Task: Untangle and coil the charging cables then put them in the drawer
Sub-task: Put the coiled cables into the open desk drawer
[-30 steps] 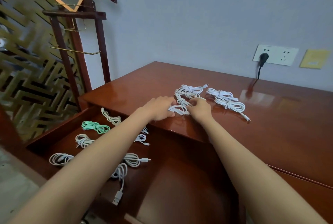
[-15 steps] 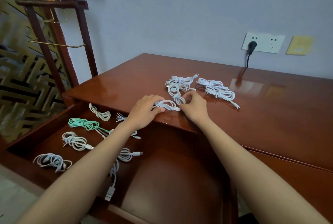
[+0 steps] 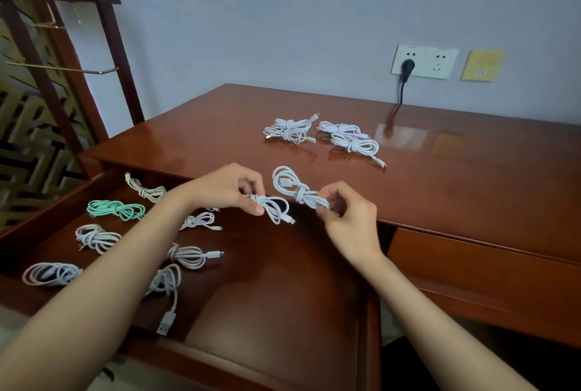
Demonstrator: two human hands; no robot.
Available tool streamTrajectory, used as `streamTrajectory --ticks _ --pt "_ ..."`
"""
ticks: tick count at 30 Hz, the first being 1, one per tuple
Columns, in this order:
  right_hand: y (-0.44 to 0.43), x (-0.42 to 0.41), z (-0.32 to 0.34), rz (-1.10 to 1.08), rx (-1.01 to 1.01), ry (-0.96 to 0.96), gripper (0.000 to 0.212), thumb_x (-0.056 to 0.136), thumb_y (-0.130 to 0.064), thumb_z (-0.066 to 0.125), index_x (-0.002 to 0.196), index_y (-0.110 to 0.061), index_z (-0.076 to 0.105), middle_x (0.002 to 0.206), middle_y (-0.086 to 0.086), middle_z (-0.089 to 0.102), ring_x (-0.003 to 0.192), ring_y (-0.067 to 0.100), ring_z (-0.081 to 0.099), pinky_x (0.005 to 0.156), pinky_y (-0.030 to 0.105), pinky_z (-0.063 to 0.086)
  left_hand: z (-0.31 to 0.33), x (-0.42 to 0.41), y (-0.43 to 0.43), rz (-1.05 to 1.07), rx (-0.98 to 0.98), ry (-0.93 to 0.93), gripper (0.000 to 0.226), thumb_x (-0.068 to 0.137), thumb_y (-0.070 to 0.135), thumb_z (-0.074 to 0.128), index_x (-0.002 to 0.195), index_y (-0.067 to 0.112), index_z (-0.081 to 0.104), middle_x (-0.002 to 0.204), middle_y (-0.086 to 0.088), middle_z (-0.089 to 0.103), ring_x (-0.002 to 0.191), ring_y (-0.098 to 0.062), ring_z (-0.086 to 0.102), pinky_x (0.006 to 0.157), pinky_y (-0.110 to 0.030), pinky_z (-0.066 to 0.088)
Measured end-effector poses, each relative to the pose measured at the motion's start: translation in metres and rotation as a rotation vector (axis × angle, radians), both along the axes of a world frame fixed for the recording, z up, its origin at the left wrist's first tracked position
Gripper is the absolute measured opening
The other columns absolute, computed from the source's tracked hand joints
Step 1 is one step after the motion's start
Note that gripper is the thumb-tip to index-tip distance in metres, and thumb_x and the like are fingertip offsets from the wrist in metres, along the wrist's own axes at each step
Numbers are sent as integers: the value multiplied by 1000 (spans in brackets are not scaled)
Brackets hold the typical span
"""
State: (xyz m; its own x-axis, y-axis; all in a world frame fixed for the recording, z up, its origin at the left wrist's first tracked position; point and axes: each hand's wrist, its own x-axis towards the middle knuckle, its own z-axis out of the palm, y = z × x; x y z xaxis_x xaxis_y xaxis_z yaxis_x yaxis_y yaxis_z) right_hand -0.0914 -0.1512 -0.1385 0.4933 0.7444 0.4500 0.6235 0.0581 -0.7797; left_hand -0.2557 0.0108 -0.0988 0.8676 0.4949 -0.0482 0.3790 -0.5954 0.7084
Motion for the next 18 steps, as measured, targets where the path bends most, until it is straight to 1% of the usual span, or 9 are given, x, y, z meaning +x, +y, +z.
streamTrajectory --ticks 2,4,6,7,8,10,12,15,18 --pt "-10 -1 -9 -5 13 -67 42 75 10 63 69 -31 51 71 -7 55 66 3 52 61 3 38 0 -1 -1 13 22 51 18 68 14 83 75 19 67 77 -7 71 66 -8 61 73 -22 44" --pt "-17 -2 -16 -20 15 -173 36 72 11 62 72 -25 57 72 -8 55 71 13 55 64 6 42 -3 0 -3 -1 97 178 16 69 15 81 78 21 69 84 -3 72 78 -6 64 77 -14 45" --pt "-19 -1 -20 -36 25 -242 29 70 12 61 74 -16 63 71 -12 55 74 19 58 68 19 49 -11 4 -4 2 180 282 17 71 19 80 83 23 69 89 1 71 89 -5 62 73 -6 43" --pt "-19 -2 -20 -49 -6 -248 27 70 12 60 75 -15 64 72 -10 57 75 21 58 71 28 51 -16 5 -4 13 212 300 17 72 20 79 84 24 68 91 1 70 92 -8 62 74 -9 43" --pt "-19 -2 -19 -67 -70 -242 25 71 10 60 76 -15 64 72 -6 59 77 22 59 73 33 50 -21 5 -2 29 238 303 16 73 21 79 84 26 67 93 1 69 94 -10 62 77 -14 44" --pt "-19 -3 -17 -91 -229 -228 21 76 5 57 80 -15 63 74 -1 62 80 24 59 72 30 44 -30 3 1 71 283 293 15 75 22 77 85 27 66 93 2 67 97 -13 61 85 -22 45" --pt "-21 -4 -14 -117 -322 -236 19 78 1 55 86 -14 64 78 2 65 83 25 60 72 28 39 -37 2 3 115 338 288 17 77 24 75 92 23 68 96 2 67 101 -14 60 88 -26 44" --pt "-19 -5 -13 -143 -396 -235 19 80 -1 53 92 -12 63 88 7 68 86 27 60 69 26 38 -43 6 3 158 422 291 26 80 27 72 105 19 67 105 -1 67 105 -18 57 83 -24 40" --pt "-15 -2 -16 -145 -539 -251 19 80 -1 50 94 -11 59 95 12 65 93 33 58 66 26 36 -48 8 2 195 436 287 28 81 27 70 108 18 65 106 -1 66 105 -19 57 82 -24 38"
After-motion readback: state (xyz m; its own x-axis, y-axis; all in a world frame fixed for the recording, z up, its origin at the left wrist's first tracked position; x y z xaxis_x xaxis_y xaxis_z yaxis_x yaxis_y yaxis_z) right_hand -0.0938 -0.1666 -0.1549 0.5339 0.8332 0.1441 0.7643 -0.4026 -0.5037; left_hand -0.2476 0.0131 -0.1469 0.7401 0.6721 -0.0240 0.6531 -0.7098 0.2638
